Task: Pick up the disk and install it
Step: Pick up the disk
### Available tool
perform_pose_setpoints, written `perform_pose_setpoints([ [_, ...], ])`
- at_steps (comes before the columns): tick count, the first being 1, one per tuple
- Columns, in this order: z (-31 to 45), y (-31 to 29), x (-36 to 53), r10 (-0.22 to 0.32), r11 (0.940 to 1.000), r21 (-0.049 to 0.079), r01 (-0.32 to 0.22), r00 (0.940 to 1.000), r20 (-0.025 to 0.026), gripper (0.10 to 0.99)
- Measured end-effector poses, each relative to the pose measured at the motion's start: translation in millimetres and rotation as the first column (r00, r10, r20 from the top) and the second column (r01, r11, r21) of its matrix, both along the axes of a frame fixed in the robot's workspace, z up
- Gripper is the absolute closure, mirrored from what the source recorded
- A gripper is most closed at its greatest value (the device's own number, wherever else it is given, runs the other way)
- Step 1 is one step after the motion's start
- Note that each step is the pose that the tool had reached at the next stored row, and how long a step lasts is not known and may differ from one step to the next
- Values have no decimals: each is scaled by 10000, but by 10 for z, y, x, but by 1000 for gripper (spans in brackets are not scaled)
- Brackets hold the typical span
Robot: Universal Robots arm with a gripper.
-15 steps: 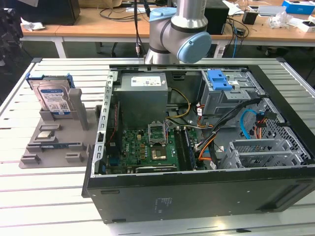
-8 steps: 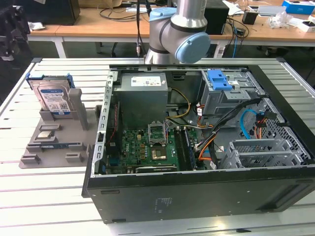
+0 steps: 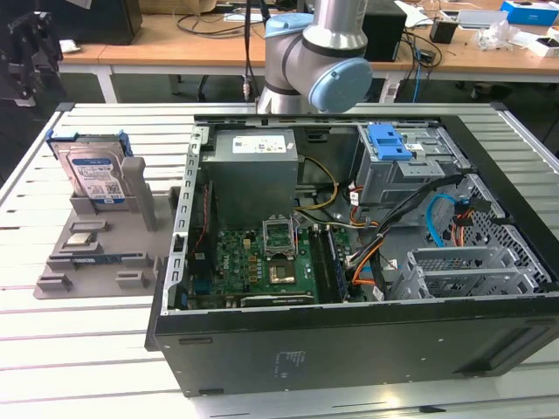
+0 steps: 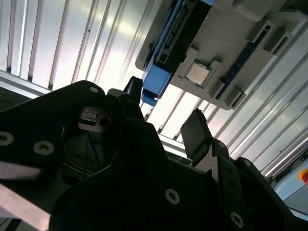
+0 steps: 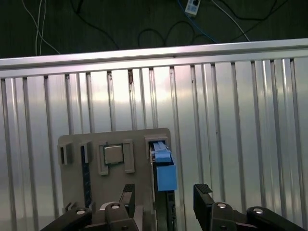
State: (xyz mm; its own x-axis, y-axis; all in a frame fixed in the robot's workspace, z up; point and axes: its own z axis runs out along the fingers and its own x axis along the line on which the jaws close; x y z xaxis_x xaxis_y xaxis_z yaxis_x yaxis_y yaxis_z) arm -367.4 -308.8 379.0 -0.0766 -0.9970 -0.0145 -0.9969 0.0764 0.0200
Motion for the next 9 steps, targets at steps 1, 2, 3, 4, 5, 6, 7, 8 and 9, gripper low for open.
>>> perform_pose_setpoints([
  [1, -5, 4, 2, -1, 10000, 0, 1, 10000, 0, 486],
  [2, -11, 8, 5, -1, 10000, 0, 1, 10000, 0, 486],
  [3, -17, 12, 8, -1, 10000, 0, 1, 10000, 0, 486],
  [4, -23, 17, 11, -1, 10000, 0, 1, 10000, 0, 486],
  [5, -28, 20, 14, -1, 10000, 0, 1, 10000, 1, 486],
  [6, -35, 24, 17, -1, 10000, 0, 1, 10000, 0, 486],
  [7, -50, 31, 22, -1, 10000, 0, 1, 10000, 1, 486],
  [8, -82, 41, 29, -1, 10000, 0, 1, 10000, 2, 486],
  [9, -102, 44, 33, 1, 10000, -2, -1, 10000, -1, 486],
])
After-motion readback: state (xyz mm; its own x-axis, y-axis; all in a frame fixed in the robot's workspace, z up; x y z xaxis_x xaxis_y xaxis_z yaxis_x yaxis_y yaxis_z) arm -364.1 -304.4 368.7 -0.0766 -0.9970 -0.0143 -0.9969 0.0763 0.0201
